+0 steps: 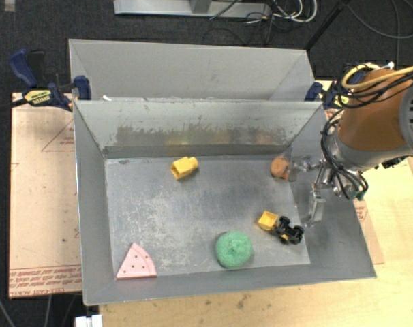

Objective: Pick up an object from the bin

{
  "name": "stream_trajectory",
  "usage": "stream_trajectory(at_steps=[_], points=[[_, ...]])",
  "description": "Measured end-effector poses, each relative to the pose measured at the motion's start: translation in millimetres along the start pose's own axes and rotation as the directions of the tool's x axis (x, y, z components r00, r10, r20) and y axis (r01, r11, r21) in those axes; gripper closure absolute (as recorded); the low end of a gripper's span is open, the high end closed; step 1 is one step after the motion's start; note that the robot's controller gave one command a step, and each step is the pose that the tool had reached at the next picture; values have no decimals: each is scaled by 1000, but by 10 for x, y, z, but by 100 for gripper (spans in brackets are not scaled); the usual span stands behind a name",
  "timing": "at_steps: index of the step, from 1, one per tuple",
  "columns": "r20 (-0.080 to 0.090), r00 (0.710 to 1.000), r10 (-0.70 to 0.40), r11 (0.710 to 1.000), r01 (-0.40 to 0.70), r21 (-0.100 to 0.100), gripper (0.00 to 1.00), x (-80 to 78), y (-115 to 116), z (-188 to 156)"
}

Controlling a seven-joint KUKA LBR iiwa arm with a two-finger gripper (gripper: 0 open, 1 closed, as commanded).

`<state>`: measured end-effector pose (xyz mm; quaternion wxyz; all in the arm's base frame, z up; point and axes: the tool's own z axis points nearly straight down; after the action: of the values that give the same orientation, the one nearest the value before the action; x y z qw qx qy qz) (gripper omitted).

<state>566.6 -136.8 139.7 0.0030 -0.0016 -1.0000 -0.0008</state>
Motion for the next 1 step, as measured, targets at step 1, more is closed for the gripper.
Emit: stream_trajectory(at_steps=[1], points=[[7, 1000, -2, 1000, 2, 1, 0, -15, 5, -48]])
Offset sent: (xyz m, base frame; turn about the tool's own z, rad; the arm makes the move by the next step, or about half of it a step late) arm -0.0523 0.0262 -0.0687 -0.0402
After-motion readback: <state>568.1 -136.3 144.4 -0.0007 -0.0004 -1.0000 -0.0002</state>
